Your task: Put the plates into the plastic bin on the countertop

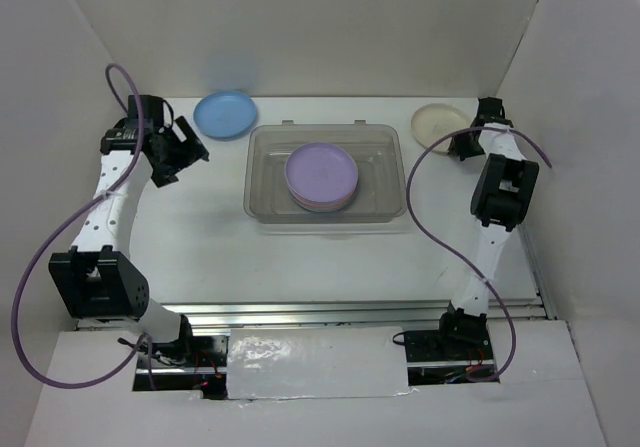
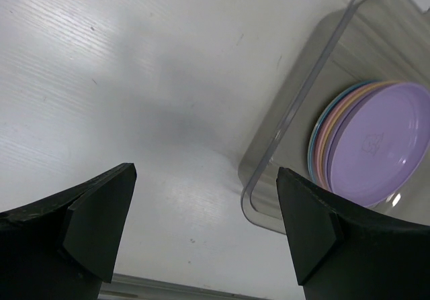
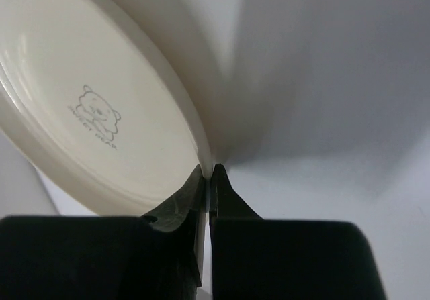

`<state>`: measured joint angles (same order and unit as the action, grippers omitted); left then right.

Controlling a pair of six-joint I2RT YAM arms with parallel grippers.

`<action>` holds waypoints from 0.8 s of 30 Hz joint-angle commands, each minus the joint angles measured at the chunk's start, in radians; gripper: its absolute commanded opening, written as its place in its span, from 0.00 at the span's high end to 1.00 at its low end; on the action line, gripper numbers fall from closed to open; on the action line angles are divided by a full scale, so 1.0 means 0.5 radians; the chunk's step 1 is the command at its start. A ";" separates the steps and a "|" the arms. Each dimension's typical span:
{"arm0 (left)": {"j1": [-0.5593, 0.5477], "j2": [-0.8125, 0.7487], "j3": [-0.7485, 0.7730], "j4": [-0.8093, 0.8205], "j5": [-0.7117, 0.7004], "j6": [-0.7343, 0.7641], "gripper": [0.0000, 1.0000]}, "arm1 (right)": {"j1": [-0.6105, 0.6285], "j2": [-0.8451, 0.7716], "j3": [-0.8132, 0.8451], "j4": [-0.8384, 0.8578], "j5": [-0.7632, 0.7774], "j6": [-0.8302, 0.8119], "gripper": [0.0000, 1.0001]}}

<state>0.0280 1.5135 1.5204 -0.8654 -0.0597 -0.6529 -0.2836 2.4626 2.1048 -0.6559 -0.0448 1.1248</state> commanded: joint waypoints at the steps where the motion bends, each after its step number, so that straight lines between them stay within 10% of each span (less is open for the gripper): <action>1: 0.198 -0.152 -0.040 0.258 0.232 -0.010 0.01 | 0.134 -0.534 -0.510 0.139 0.077 -0.019 1.00; 9: 0.404 -0.036 -0.126 0.623 0.285 -0.026 0.01 | 0.417 -1.372 -0.933 0.358 0.200 -0.151 1.00; 24: 0.417 0.747 -0.120 1.359 0.672 -0.133 0.01 | 0.454 -1.461 -1.159 0.149 0.356 -0.209 1.00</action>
<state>0.2596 1.9766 1.4746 -0.2798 0.2413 -0.7143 0.0021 1.7985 1.5692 -0.6533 0.1562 0.9817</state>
